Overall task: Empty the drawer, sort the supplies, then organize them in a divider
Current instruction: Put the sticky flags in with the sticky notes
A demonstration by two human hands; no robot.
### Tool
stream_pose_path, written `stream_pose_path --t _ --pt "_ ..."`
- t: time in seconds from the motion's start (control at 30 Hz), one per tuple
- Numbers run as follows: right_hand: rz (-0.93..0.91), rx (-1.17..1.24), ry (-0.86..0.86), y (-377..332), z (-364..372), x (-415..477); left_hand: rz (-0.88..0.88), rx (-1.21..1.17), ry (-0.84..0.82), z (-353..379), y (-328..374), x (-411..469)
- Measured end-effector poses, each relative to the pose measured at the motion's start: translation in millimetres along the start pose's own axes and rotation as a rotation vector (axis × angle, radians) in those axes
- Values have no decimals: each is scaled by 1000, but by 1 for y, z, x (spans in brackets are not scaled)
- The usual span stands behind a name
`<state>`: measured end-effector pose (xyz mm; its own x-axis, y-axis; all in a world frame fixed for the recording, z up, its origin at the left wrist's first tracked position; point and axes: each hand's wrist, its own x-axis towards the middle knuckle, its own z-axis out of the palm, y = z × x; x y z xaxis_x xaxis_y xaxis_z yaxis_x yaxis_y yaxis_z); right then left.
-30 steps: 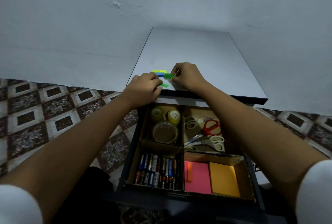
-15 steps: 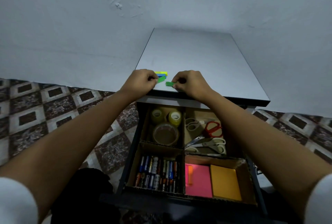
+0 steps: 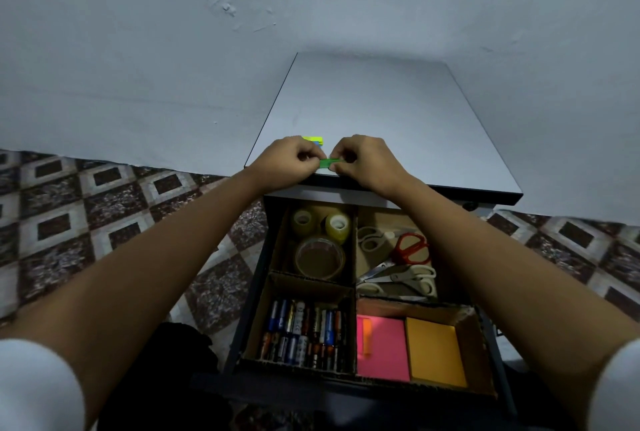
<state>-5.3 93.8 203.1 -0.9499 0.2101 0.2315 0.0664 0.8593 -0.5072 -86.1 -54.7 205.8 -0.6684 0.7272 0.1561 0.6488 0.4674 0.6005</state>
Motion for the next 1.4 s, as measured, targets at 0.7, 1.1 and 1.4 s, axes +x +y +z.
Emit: stream_pose_path --t 0.7,1.1,1.4 --pt "118 -25 35 -9 -4 -1 1 -31 131 10 -1 -1" --pt "124 -38 96 -8 -2 -1 -8 -49 166 11 2 -3" --pt "127 -41 98 -9 -1 -2 -10 -43 165 13 2 -2"
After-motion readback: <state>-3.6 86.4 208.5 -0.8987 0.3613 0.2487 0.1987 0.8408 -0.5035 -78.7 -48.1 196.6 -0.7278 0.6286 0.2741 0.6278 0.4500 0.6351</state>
